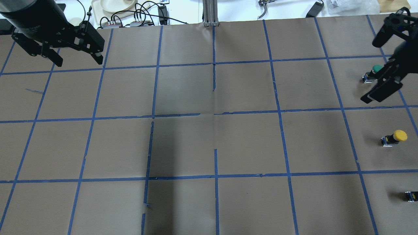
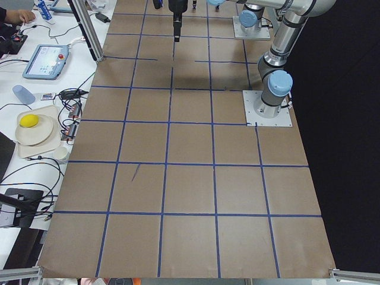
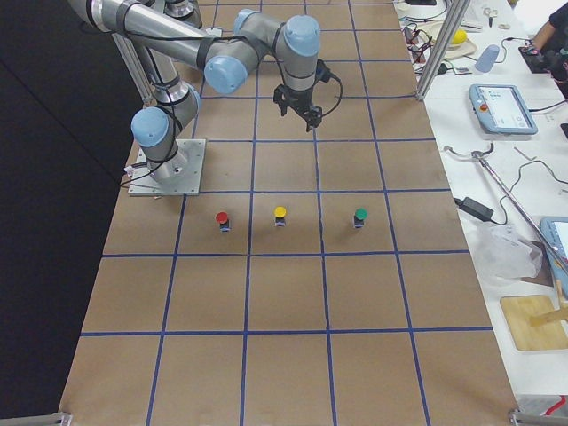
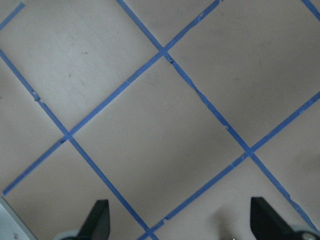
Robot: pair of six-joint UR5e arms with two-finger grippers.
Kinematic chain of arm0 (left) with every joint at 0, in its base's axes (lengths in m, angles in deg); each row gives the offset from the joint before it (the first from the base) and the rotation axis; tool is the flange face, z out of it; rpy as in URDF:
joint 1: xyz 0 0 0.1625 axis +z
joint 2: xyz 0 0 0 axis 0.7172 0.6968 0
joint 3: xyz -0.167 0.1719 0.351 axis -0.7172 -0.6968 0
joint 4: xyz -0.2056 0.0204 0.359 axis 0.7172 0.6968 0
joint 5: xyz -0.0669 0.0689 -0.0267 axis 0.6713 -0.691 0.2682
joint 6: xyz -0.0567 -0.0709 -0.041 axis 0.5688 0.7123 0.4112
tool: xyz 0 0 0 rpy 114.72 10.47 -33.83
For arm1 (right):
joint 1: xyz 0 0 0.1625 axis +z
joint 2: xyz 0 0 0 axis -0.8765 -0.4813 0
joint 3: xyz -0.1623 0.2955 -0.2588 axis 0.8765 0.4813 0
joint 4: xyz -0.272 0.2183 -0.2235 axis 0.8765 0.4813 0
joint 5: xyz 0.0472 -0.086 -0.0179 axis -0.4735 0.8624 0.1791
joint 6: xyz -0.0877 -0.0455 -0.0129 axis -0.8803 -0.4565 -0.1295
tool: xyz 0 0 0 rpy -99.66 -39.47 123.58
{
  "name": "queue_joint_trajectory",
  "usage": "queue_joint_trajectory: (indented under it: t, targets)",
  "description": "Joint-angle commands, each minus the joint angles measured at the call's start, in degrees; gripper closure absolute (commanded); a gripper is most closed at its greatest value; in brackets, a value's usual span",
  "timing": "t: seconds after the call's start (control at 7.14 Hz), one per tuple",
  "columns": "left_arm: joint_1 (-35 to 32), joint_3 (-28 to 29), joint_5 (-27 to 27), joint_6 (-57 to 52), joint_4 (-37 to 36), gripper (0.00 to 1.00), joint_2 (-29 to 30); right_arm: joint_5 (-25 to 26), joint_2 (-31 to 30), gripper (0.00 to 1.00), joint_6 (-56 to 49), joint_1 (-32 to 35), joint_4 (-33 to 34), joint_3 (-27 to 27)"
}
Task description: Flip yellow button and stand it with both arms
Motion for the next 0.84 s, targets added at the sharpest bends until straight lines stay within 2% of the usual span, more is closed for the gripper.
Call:
queue_joint_trajectory:
  t: [0.0,0.14,0.28,0.56,0.7]
  targets:
    - [0.4,0.7,0.0,-1.4,0.9,0.0,0.6,-0.3,1.1,0.0,20.8,8.4,-2.3,4.5]
    - [0.9,0.1,-0.1,-6.3,-1.8,0.0,2.8,-0.3,1.1,0.0,31.7,10.7,-5.1,5.8]
    - [1.0,1.3,0.0,-6.0,-2.1,0.0,4.9,-0.3,1.2,0.0,37.3,12.2,-7.4,7.8]
    - [0.8,1.4,0.7,-0.7,-2.4,0.0,4.9,0.4,4.4,0.0,49.3,14.9,-15.1,14.9]
    - [0.8,0.7,0.9,1.8,-2.5,0.0,5.5,2.5,6.5,0.0,56.1,18.2,-17.3,19.2]
